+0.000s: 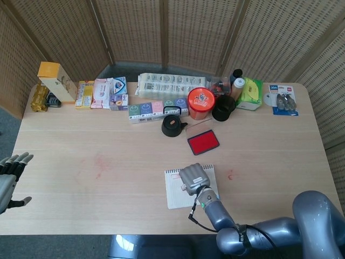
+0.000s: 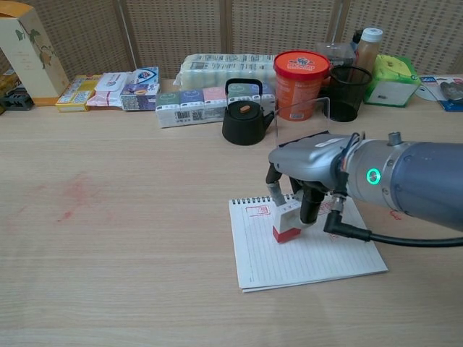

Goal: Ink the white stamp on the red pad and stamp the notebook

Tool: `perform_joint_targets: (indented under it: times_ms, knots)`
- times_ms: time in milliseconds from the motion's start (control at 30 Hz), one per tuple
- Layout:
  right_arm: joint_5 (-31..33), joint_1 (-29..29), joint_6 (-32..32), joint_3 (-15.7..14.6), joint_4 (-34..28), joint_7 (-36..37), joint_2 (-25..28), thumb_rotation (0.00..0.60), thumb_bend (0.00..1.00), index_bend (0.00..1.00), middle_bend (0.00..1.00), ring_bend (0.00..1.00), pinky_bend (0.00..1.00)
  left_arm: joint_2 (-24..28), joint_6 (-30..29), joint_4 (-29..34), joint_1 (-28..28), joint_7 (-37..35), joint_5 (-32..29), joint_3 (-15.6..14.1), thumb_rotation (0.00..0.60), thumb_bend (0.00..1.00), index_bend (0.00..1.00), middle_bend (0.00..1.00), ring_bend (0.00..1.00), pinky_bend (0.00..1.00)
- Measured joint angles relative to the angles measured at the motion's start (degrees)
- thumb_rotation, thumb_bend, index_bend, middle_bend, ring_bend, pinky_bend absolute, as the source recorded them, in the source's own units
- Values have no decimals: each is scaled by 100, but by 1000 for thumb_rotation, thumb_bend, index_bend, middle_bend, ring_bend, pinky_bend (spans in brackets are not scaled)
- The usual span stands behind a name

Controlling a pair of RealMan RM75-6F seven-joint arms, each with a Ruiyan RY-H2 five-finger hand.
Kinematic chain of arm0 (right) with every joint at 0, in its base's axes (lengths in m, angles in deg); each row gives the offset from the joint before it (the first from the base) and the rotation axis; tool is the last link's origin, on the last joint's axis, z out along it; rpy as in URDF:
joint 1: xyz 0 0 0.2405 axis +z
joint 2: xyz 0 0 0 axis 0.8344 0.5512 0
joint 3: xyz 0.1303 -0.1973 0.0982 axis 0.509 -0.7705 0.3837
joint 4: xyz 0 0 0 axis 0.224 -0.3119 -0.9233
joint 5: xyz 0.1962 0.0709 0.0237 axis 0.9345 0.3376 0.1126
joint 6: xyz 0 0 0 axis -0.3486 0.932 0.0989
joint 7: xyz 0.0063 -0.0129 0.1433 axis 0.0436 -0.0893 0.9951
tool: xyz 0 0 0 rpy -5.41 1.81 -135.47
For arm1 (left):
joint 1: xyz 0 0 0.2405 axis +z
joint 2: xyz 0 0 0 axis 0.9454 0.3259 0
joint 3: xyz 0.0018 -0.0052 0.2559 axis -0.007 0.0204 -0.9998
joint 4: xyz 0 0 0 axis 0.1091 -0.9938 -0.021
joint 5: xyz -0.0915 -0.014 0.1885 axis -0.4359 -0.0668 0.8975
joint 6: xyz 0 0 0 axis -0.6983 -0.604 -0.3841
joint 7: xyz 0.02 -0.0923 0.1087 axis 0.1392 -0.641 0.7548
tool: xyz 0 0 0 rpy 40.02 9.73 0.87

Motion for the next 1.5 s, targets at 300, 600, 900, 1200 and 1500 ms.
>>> perform_joint_targets:
  times_ms: [300,600,900,1200,1500]
  knots:
    - [36,36,19,-47,191,71,-163,600,452,699,1000,1000,1000,23,-30,-6,8,-68,22,0,600,0,0,0,0,3]
    - [-202,-60,116,-168,309,297,-210,600,457,725,1000,1000,1000,8,-24,1,6,-37,33,-14,600,0,0,0,0,3]
    - [-430,-190,239,-241,488,571,-238,600,458,725,1000,1000,1000,-5,-11,-7,2,-14,26,-20,600,0,0,0,0,3]
    - [-689,-328,404,-353,658,804,-248,600,459,725,1000,1000,1000,-31,10,-3,-8,29,-2,-22,600,0,0,0,0,3]
    - [-784,-374,365,-354,560,825,-212,600,458,725,1000,1000,1000,-22,13,2,-10,0,7,-27,600,0,0,0,0,3]
